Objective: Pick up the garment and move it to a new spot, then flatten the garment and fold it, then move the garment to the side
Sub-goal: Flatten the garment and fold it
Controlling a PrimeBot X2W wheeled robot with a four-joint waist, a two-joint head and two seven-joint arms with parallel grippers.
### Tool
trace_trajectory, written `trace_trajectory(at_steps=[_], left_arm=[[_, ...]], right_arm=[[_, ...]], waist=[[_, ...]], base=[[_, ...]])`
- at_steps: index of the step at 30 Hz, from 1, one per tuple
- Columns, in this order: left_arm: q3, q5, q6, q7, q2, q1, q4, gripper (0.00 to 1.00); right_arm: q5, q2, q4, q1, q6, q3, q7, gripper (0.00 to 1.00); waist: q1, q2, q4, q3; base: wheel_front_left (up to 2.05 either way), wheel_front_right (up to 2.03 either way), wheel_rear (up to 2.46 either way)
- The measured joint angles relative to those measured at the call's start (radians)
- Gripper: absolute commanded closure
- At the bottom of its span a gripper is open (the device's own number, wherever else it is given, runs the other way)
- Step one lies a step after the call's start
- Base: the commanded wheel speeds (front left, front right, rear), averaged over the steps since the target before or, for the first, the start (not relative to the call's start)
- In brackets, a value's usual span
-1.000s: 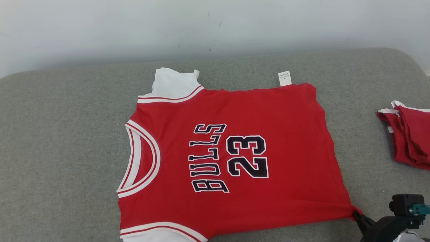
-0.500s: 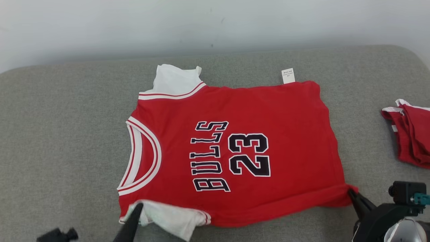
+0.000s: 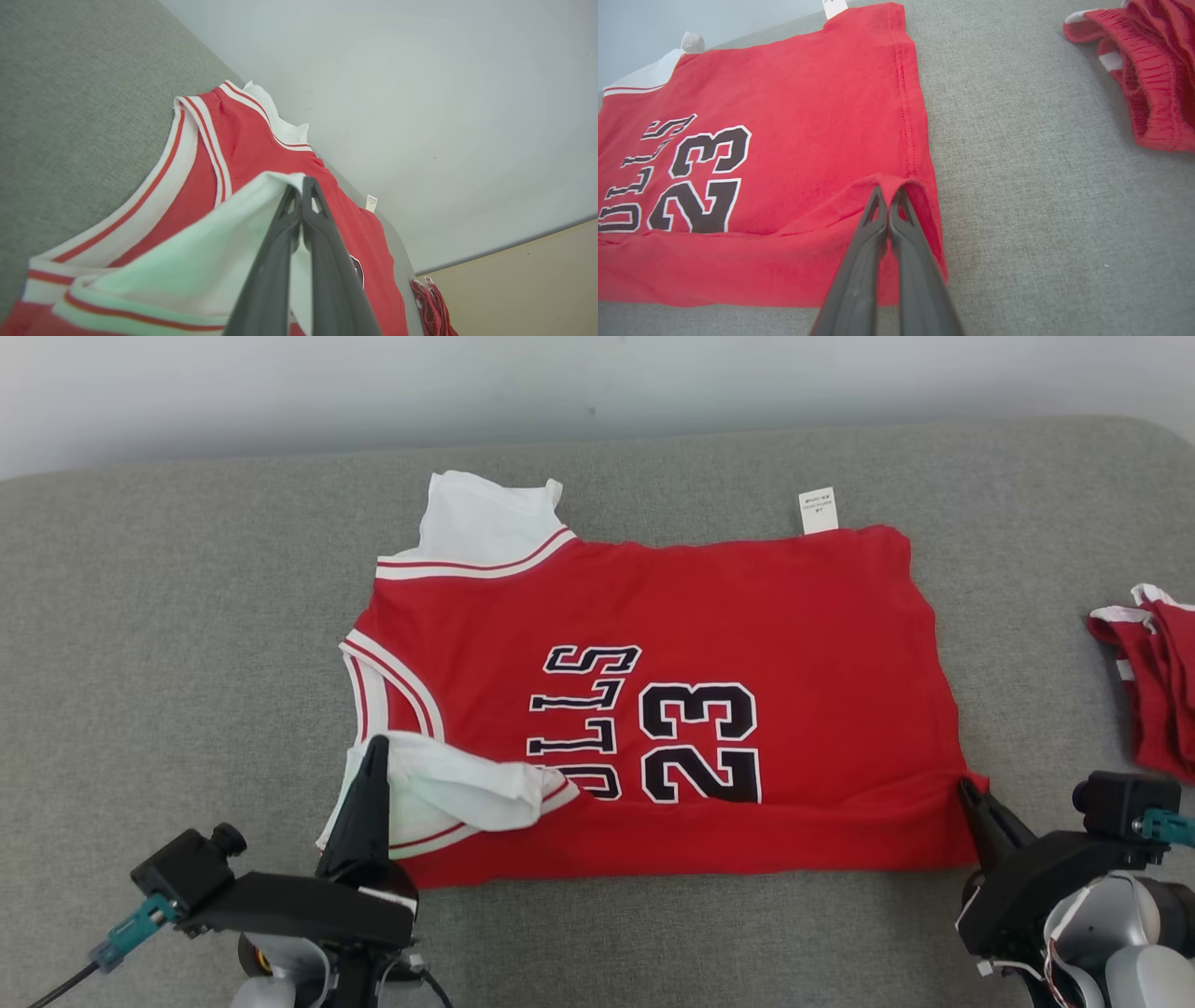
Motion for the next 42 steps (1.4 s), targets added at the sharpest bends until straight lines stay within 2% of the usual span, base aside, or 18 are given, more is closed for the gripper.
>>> trace_trajectory(at_steps=[6, 11, 22, 27, 28, 29, 30, 37, 42], left_arm=[[-0.009, 0.029, -0.011, -0.067, -0.015, -0.067, 0.091, 1.00], [-0.014, 0.047, -0.019, -0.108, -0.019, -0.114, 0.141, 1.00], [-0.019, 0.082, -0.019, -0.142, -0.019, -0.191, 0.210, 1.00], [-0.020, 0.105, -0.002, -0.151, -0.016, -0.228, 0.263, 1.00], [-0.021, 0.114, 0.002, -0.156, -0.015, -0.234, 0.275, 1.00], [-0.024, 0.125, 0.007, -0.160, -0.013, -0.240, 0.287, 0.65], [-0.024, 0.125, 0.007, -0.160, -0.013, -0.240, 0.287, 0.00], [-0.026, 0.201, 0.026, -0.188, 0.001, -0.263, 0.346, 0.00], [-0.026, 0.294, 0.061, -0.199, 0.035, -0.241, 0.349, 0.00]], right_arm=[[-0.011, 0.001, 0.032, -0.052, 0.000, 0.011, -0.044, 1.00], [-0.038, 0.001, 0.065, -0.076, 0.000, -0.020, -0.097, 1.00], [-0.063, 0.027, 0.115, -0.115, 0.000, -0.025, -0.123, 1.00], [-0.072, 0.034, 0.142, -0.145, 0.000, -0.014, -0.137, 1.00], [-0.075, 0.035, 0.147, -0.151, 0.000, -0.010, -0.140, 0.56], [-0.077, 0.036, 0.153, -0.157, 0.000, -0.009, -0.145, 0.00], [-0.077, 0.036, 0.153, -0.157, 0.000, -0.009, -0.145, 0.00], [-0.085, 0.040, 0.179, -0.174, 0.000, -0.007, -0.175, 0.00], [-0.097, 0.031, 0.156, -0.157, 0.000, -0.022, -0.182, 0.00]], waist=[[0.0000, 0.0000, 0.002, 0.022], [-0.0001, 0.0000, 0.011, 0.028], [-0.0002, 0.0000, 0.005, 0.041], [-0.0002, 0.0000, -0.004, 0.054], [-0.0002, 0.0000, -0.006, 0.057], [-0.0002, 0.0000, -0.007, 0.060], [-0.0002, 0.0000, -0.007, 0.060], [-0.0002, 0.0000, -0.010, 0.060], [-0.0002, 0.0000, -0.008, 0.042]], base=[[0.00, 0.00, 0.00], [0.00, 0.00, 0.00], [0.00, 0.00, 0.00], [0.00, 0.00, 0.00], [0.00, 0.00, 0.00], [0.00, 0.00, 0.00], [0.00, 0.00, 0.00], [0.00, 0.00, 0.00], [0.00, 0.00, 0.00]])
